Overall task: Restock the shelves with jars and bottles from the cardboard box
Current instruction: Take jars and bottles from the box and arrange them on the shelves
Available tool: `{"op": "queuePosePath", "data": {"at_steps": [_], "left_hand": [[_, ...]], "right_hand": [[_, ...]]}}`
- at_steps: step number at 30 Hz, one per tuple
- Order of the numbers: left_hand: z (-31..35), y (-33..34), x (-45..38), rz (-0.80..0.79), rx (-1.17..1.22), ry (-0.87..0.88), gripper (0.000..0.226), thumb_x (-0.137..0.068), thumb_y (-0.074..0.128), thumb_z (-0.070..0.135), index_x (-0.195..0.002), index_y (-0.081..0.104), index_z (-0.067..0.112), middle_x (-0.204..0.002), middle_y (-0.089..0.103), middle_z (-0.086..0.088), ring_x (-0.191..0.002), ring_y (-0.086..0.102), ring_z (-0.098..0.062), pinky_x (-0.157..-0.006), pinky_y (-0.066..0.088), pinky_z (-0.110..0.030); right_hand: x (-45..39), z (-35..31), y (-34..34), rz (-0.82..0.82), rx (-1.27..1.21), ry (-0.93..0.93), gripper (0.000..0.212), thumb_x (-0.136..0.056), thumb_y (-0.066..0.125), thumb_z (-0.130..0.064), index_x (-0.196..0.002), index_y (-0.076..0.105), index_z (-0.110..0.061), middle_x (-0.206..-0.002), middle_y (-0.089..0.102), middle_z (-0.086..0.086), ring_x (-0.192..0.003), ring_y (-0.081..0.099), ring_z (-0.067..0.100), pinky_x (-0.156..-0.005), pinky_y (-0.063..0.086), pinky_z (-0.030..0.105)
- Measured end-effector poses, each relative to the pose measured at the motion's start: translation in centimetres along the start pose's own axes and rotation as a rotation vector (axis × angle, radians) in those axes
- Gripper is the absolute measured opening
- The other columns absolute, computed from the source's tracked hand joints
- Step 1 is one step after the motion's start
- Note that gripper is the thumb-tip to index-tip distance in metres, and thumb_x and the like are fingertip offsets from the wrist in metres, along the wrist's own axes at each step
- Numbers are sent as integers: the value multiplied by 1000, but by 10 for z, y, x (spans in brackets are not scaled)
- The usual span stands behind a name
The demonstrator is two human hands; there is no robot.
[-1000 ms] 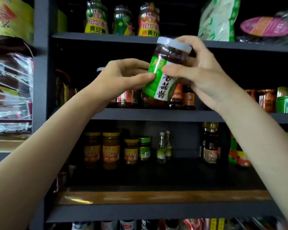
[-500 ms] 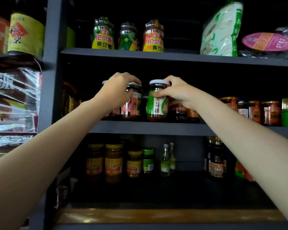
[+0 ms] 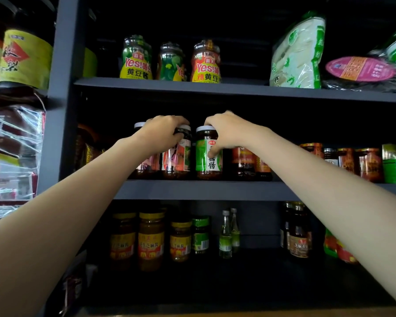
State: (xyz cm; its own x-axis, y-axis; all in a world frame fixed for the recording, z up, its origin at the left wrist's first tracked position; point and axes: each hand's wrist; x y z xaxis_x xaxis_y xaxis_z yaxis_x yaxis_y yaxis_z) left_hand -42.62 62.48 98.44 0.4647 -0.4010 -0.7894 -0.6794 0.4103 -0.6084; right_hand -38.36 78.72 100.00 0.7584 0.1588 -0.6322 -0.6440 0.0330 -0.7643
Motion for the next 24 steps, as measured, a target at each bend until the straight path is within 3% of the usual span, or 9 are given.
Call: {"op": "queuePosePath", "data": {"at_steps": [7, 13, 19, 24], "left_hand": [[-2, -3, -1, 15, -15, 20, 39, -92, 51, 22, -131, 50, 23, -121, 62, -8, -112, 55, -30, -97, 43, -42], [-2, 2, 1, 63, -22, 39, 38, -92, 49, 22, -130, 50, 24, -126, 59, -4, -117, 53, -27, -98, 40, -36], [-2, 5, 1, 104, -48, 32, 39, -93, 46, 23, -133, 47, 26, -133, 54, 1, -124, 47, -21, -106, 28, -35], [-1, 4, 1, 77, -52, 20, 40, -94, 45, 24, -134, 45, 26, -133, 53, -1, -124, 47, -22, -105, 29, -37]], "right_hand": [[-23, -5, 26, 12, 128, 37, 79, -69, 82, -27, -136, 42, -12, -131, 49, 18, -122, 44, 34, -96, 44, 41], [-44, 1, 49, 85, 284, 37, 53, -87, 63, -18, -136, 44, -13, -137, 42, 8, -129, 34, 31, -100, 36, 38], [-60, -11, 58, 50, 375, 22, 60, -88, 61, -14, -140, 32, -7, -139, 41, 13, -129, 35, 33, -99, 38, 39], [-58, 2, 53, 14, 96, 50, 47, -90, 51, 0, -135, 42, -12, -131, 50, 17, -119, 50, 33, -90, 45, 37]]}}
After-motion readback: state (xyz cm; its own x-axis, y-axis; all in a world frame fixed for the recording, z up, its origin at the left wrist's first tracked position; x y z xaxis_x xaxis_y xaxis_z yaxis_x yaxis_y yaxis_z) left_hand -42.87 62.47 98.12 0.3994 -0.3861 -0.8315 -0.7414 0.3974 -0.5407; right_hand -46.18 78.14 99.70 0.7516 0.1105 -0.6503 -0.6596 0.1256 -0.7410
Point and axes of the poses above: each hand's wrist, its own x-axis away from the middle knuckle, its own y-axis out of the palm, z = x × y
